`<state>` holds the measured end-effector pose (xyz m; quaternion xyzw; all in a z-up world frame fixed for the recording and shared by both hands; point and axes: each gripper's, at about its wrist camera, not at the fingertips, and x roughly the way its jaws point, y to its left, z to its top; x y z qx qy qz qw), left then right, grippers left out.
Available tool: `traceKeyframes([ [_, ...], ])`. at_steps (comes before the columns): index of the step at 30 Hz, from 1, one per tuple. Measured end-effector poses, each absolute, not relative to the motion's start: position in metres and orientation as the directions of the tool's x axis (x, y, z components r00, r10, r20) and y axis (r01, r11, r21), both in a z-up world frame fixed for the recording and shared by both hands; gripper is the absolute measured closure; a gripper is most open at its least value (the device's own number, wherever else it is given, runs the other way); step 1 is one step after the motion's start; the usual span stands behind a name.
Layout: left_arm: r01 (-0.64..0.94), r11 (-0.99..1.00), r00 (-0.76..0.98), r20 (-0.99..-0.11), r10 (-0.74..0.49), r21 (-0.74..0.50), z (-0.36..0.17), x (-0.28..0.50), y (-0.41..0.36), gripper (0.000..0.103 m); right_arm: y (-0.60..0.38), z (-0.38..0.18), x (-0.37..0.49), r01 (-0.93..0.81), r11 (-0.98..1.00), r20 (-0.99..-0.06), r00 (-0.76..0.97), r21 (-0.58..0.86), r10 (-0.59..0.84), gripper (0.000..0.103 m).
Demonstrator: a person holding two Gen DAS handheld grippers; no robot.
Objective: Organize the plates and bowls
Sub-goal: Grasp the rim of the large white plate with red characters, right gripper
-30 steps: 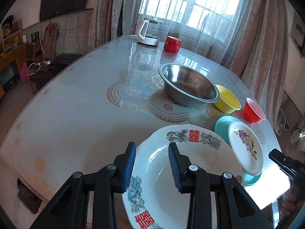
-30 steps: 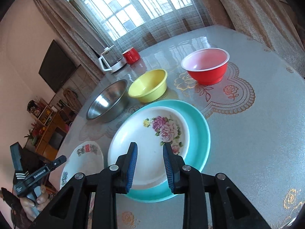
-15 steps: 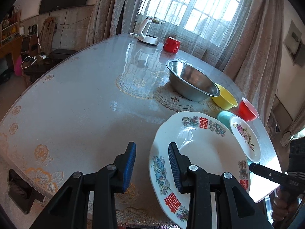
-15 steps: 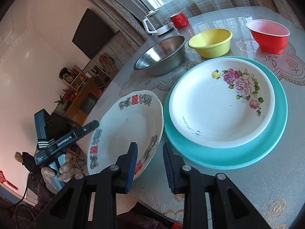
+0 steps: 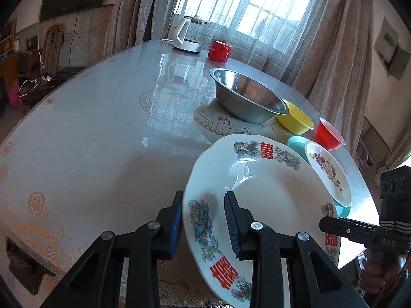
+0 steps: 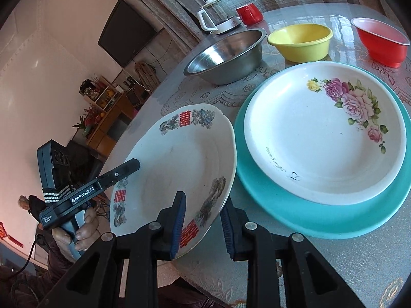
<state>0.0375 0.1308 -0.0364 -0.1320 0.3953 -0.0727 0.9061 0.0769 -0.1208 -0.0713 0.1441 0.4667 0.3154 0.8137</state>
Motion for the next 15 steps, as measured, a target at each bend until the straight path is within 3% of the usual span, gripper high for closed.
traceKeyframes([
  [10,0.017,0.975,0.710,-0.684,-0.167,-0.220,-0.034,0.034,0.125,0.073,-0.098,-0.071,0.067,-0.440,0.832,-0.730,0.436,0.338,0.527,0.077],
  [15,0.020,0.979,0.720,-0.677,-0.154,-0.201,-0.034,0.029,0.125,0.073,-0.101,-0.070,0.064,-0.446,0.831,-0.724,0.444,0.331,0.527,0.077],
])
